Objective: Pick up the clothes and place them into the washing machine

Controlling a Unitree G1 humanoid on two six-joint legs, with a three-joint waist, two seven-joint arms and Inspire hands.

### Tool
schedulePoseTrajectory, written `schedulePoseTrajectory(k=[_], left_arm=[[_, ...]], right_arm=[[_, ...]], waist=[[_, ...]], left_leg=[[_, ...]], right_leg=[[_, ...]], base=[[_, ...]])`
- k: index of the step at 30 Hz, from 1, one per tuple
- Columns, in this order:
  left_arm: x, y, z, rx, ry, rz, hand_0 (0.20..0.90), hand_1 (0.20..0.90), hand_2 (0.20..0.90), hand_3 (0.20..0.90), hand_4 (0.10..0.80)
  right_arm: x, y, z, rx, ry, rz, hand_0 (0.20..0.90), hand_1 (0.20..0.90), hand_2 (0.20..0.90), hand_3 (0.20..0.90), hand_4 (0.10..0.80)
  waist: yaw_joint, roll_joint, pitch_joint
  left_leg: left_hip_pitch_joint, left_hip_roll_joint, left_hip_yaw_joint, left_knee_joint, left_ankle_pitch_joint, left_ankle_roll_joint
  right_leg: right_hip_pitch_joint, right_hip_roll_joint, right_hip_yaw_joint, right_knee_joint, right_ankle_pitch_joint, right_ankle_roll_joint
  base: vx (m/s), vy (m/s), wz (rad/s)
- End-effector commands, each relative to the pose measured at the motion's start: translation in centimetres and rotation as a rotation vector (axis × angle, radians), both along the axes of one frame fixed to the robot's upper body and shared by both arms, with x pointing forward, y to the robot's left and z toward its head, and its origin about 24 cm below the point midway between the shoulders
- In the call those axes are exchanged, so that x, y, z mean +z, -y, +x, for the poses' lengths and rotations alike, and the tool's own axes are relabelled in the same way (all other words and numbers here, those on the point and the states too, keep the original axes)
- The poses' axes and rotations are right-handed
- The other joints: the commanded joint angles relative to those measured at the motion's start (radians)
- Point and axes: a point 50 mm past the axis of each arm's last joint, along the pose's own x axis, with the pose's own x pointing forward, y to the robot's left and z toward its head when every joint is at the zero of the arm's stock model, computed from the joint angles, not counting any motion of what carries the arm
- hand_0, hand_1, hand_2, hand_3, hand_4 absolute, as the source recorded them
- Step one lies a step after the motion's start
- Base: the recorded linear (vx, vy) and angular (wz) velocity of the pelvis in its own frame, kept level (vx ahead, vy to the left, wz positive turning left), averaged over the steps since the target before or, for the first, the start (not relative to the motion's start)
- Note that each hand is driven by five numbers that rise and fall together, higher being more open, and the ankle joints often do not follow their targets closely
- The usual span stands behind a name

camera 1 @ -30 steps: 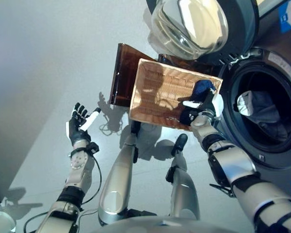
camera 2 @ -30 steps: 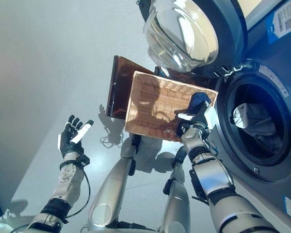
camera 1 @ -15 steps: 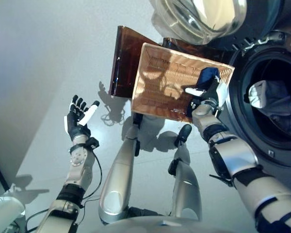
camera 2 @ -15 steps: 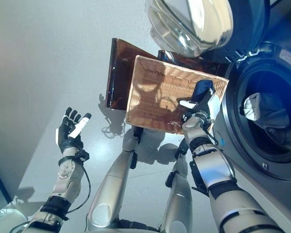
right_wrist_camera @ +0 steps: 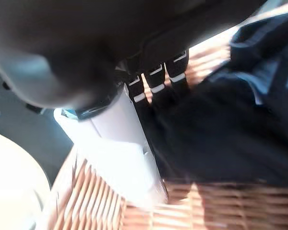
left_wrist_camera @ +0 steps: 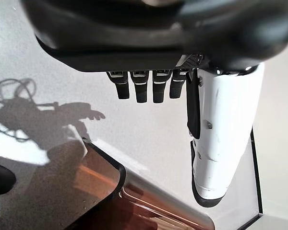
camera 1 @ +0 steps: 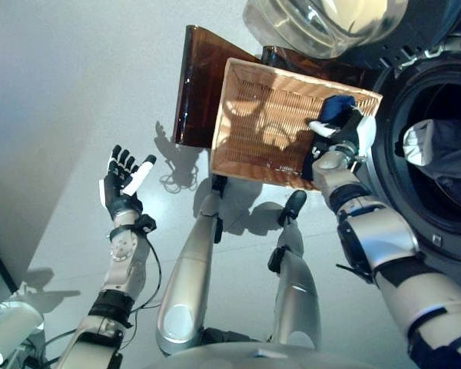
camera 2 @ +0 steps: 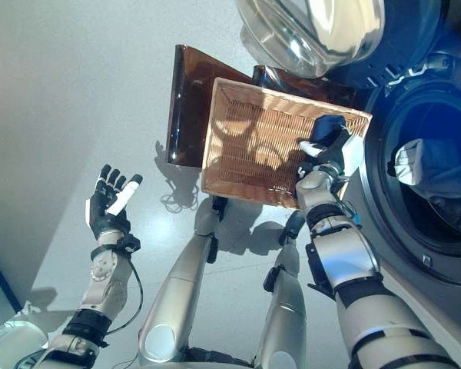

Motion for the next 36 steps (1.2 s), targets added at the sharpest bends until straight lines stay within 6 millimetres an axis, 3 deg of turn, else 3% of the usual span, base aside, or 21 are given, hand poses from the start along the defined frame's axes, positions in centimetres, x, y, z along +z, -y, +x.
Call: schedulePoseTrajectory(k=[1, 22, 36], left_arm=[[3.5, -1.2, -0.7, 0.042, 0.194, 0.019, 0.900, 0.900, 0.900, 0.900, 0.800], [3.5, -1.4, -0.9, 0.044, 0.195, 0.030, 0.900, 0.900, 0.900, 0.900, 0.800], [2.1, -1.8, -1.3, 0.075, 0.139, 0.000, 0.900, 0.900, 0.900, 0.900, 0.800]], right_arm=[[3.1, -1.7, 1.2, 0.077, 0.076, -0.071, 0.200, 0.200, 0.200, 0.200, 0.300], [2.0, -1.6, 0.8, 0.072, 0.065, -0.120, 0.200, 0.200, 0.200, 0.200, 0.300], [-1.7, -3.5, -0.4, 0.134, 0.102, 0.063, 0.200, 0.200, 0.200, 0.200, 0.300]], waist=[[0.051, 0.145, 0.009], [0.033, 0.137, 0.009], [0.004, 0.095, -0.005]], left_leg=[[0.138, -0.047, -0.034, -0.330, 0.149, -0.064], [0.182, -0.038, -0.014, -0.330, 0.140, -0.062], [0.229, -0.024, 0.000, -0.330, 0.126, -0.058]], right_leg=[[0.053, 0.051, -0.003, 0.099, -0.065, -0.013], [0.087, 0.060, 0.010, 0.092, -0.064, -0.013], [0.134, 0.072, 0.020, 0.080, -0.068, -0.014]], base=[[0.000, 0.000, 0.00], [-0.001, 0.001, -0.01], [0.001, -0.002, -0.02]])
